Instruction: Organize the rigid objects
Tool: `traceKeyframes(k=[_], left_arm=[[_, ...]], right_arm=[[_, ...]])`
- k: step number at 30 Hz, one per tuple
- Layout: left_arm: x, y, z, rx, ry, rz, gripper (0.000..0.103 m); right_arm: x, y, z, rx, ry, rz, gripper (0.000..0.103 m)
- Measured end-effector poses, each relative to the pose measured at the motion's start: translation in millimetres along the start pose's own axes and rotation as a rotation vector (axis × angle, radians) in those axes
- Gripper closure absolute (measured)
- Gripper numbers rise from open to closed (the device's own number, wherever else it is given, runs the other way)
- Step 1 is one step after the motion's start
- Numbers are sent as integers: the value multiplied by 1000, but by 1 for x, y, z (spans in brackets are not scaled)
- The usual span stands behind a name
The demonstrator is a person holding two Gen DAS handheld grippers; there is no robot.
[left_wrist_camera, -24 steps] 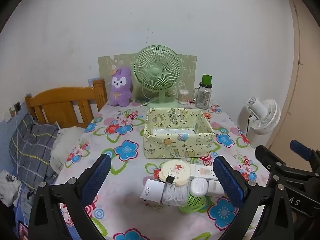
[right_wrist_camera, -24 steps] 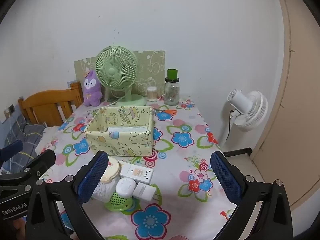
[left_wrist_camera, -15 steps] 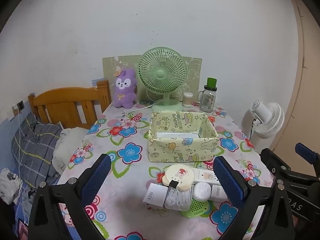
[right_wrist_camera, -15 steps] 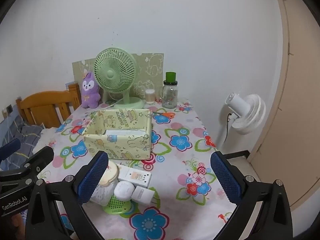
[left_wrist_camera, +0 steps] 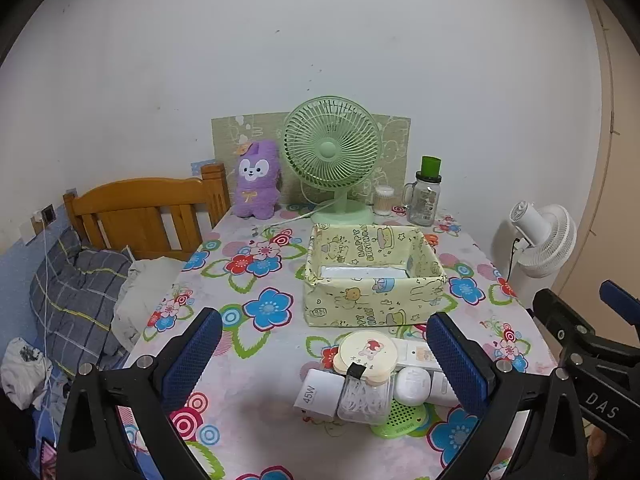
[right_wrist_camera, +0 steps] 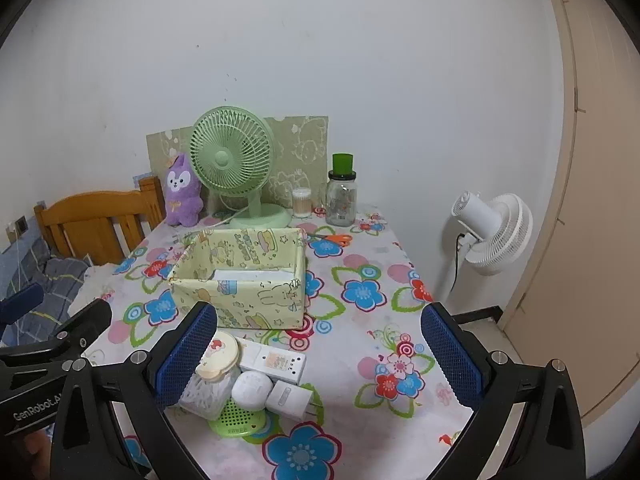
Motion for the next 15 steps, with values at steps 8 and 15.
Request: traceKeyframes(k=[8, 15], left_arm=[[-2, -1, 1, 8, -11, 2, 0], [-2, -1, 1, 2, -14, 3, 0]], right_arm=[[-3, 0, -3, 1, -21, -1, 0], [-8, -1, -5, -3, -36, -3, 0]])
Point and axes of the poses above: each gripper's, at about its wrist camera, not at the fingertips, and z roughly the way its jaws point, y to its left, x to its underside, the point moved 10 cm from there along z, roughly the way its jaws point, and after that the axes turned 2 degrees about -z, right-handed, at the moved point
